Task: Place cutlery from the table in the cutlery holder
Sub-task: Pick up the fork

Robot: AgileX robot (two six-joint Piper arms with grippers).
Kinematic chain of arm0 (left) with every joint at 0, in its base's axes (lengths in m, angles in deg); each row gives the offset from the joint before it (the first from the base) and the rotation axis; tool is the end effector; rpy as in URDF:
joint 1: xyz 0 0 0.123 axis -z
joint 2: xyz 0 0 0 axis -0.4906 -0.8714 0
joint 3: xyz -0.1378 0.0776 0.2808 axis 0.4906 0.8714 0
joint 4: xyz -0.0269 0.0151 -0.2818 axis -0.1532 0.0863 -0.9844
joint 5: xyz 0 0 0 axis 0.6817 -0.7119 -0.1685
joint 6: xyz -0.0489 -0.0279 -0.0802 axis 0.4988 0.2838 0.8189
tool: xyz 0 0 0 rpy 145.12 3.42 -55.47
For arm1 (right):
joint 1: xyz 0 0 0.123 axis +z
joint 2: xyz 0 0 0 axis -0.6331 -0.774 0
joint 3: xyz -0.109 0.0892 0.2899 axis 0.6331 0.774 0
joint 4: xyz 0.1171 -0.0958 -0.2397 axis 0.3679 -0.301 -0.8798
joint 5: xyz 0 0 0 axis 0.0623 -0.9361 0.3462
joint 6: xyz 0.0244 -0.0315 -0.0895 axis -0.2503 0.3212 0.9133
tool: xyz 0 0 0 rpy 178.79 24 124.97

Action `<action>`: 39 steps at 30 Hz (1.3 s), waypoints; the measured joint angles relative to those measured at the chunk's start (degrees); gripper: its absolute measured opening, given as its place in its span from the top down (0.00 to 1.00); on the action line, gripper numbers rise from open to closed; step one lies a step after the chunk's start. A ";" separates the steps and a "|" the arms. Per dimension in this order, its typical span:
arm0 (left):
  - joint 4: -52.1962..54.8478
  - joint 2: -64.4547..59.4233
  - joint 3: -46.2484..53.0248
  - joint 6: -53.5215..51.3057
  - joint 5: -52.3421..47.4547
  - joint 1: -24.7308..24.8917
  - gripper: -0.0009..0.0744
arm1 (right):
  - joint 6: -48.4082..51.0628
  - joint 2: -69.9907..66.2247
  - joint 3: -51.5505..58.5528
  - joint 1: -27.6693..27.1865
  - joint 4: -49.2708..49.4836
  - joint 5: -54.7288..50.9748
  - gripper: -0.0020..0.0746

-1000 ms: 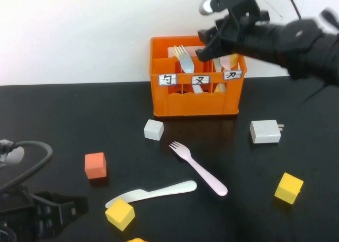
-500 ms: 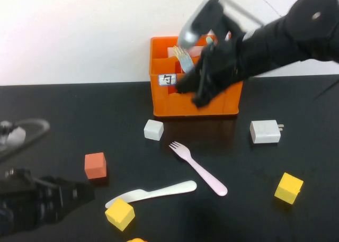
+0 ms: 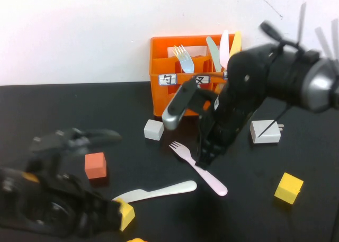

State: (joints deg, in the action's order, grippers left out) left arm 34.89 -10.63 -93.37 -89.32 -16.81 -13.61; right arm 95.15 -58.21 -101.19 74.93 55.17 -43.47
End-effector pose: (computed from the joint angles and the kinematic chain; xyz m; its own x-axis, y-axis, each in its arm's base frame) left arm 0.1974 -0.1027 0.2881 -0.9229 -0.0202 -0.3844 0.2041 0.8210 -0.5332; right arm 0.3846 0.2895 0.2324 -0.3690 -0.8543 -0.3660 -0.9019 0.4243 -0.0811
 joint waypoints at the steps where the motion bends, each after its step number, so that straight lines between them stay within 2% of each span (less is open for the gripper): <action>1: 2.11 -0.76 0.00 1.95 0.87 2.27 0.99 | -0.65 -1.07 0.00 0.00 -0.11 0.30 0.96; 3: 5.51 -2.09 0.00 5.37 2.40 5.73 0.99 | -1.28 -2.83 0.00 -0.11 -0.14 0.45 0.94; 6: 8.78 -3.66 0.00 8.97 4.91 9.14 0.99 | -1.88 -4.47 0.00 -0.20 -0.24 0.53 0.82; 10: 10.08 -4.35 -0.11 10.43 8.03 9.78 0.99 | -5.54 -5.82 0.00 -0.20 -0.92 1.47 0.59; 14: 10.46 -4.44 -0.20 10.73 9.74 9.78 0.99 | -7.82 -6.38 0.00 -0.20 -1.17 2.56 0.47; 22: 10.49 -4.44 -0.20 10.84 11.83 9.78 0.99 | -8.81 -6.37 0.00 -0.20 -5.01 4.36 0.44; 39: 9.78 -5.96 -0.20 10.95 13.31 9.78 0.99 | -7.02 -7.77 -0.34 -0.20 -2.59 5.40 0.44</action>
State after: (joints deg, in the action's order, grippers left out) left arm 44.67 -16.59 -93.57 -78.37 -3.50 -3.82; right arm 88.13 -65.98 -101.52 74.73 52.59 -38.07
